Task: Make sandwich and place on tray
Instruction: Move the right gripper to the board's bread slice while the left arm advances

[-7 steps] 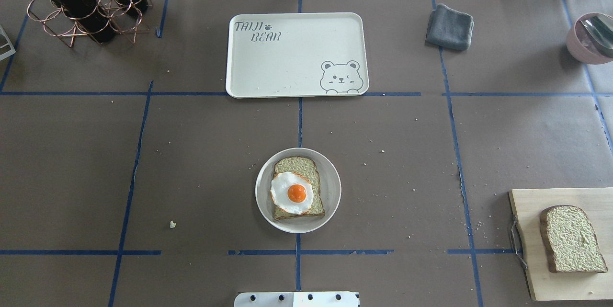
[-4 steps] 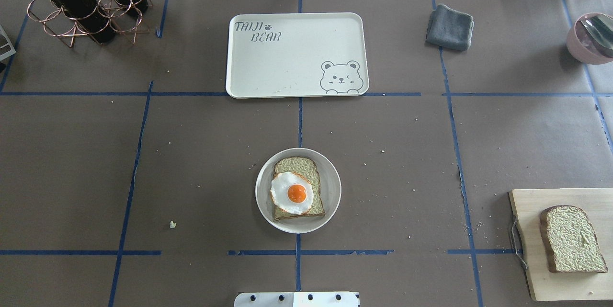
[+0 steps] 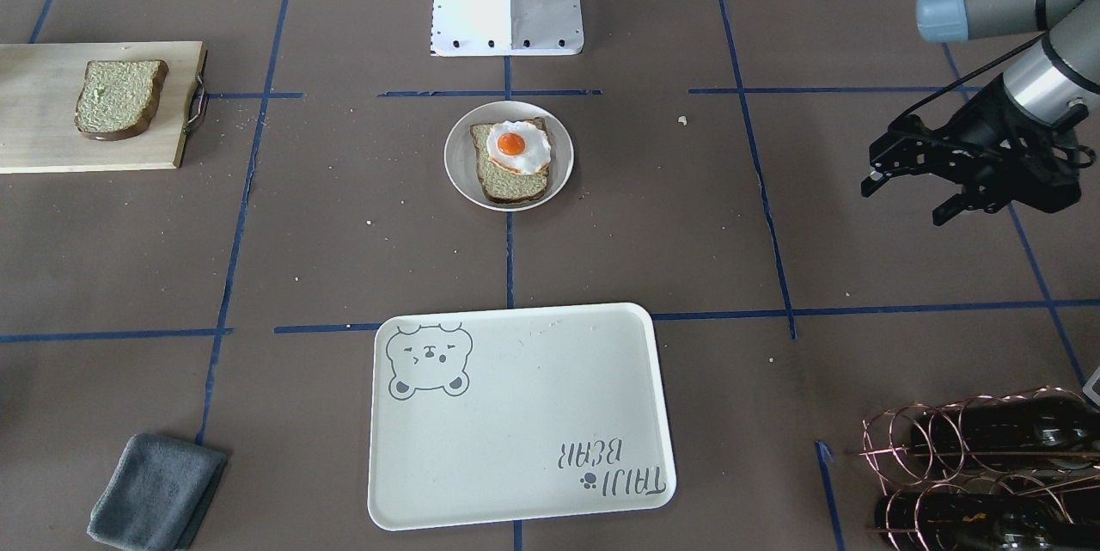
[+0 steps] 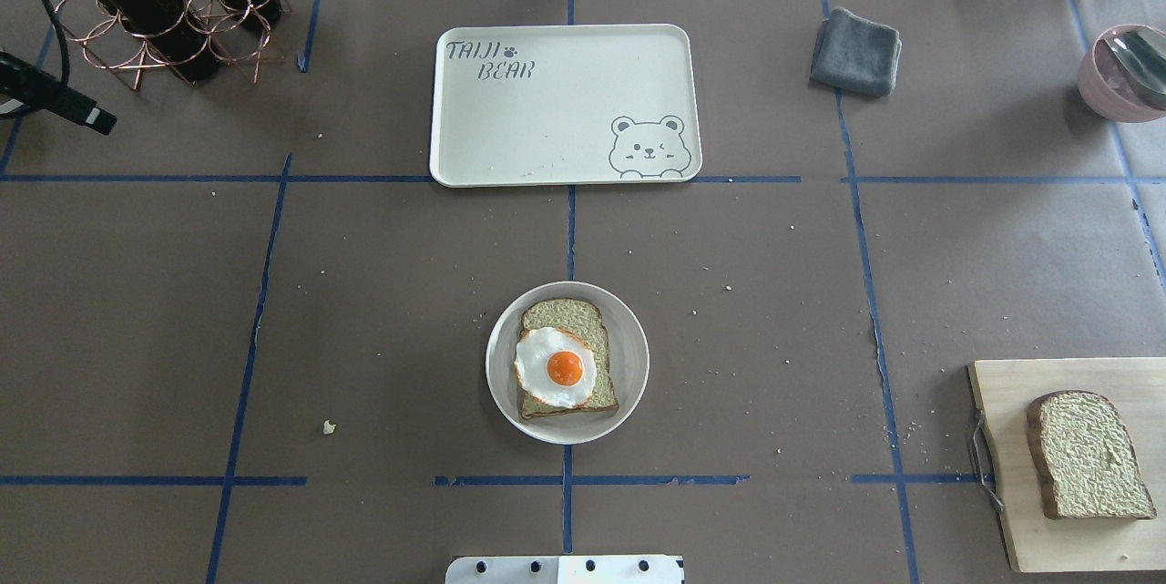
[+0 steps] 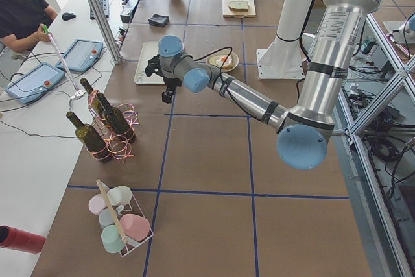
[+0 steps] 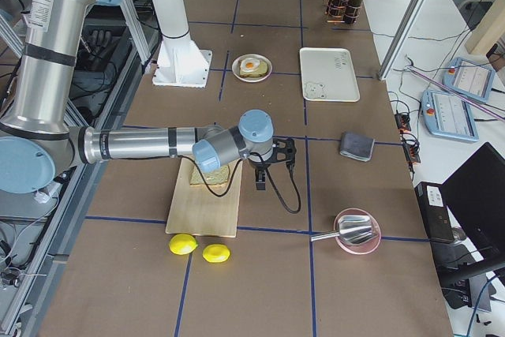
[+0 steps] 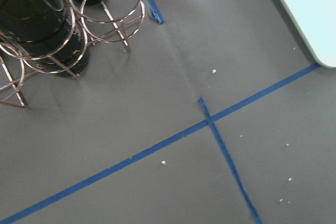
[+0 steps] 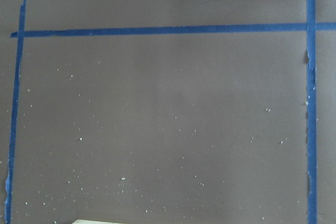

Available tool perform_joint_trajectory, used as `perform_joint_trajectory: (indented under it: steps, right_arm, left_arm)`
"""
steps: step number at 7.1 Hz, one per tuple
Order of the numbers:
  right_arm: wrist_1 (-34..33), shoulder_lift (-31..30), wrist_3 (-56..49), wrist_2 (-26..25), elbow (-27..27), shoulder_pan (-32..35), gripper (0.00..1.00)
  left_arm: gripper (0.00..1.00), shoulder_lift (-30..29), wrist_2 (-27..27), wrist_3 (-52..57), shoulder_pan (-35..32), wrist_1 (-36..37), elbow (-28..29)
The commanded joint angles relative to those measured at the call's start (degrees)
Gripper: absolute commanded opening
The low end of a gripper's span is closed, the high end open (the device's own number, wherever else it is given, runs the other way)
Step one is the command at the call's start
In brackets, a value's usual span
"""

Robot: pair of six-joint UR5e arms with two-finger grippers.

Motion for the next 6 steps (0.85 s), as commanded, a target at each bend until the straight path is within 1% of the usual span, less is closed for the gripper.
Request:
perform_joint_trajectory:
  steps: [1,2,3,5,6]
  right_arm:
    - [13.77,-6.15,13.41,-2.46,0.03,-7.94,0.99]
    - [24.18,-10.09,23.55,-9.0,-0.05,-15.11,0.99]
    - [28.12,-12.65,27.31,-14.55,0.03,-22.06,0.99]
    - [32.62,-16.53,34.25,-22.21,-0.14,-33.49,0.98]
    - [32.81,-16.63,37.16,-24.95,-0.14,-38.16,0.97]
  left_arm:
    - [1.0,-0.73,3.82,-13.06,6.22,-7.09,-0.2]
    - [1.0,-0.73,3.83,-15.44,7.11,-8.24,-0.29]
    - [1.0,-0.82,3.83,-17.12,7.38,-9.38,-0.29]
    - [1.0,-0.82,3.83,-18.98,8.08,-10.1,-0.46]
    - [1.0,-0.82,3.83,-19.07,8.08,-10.1,-0.46]
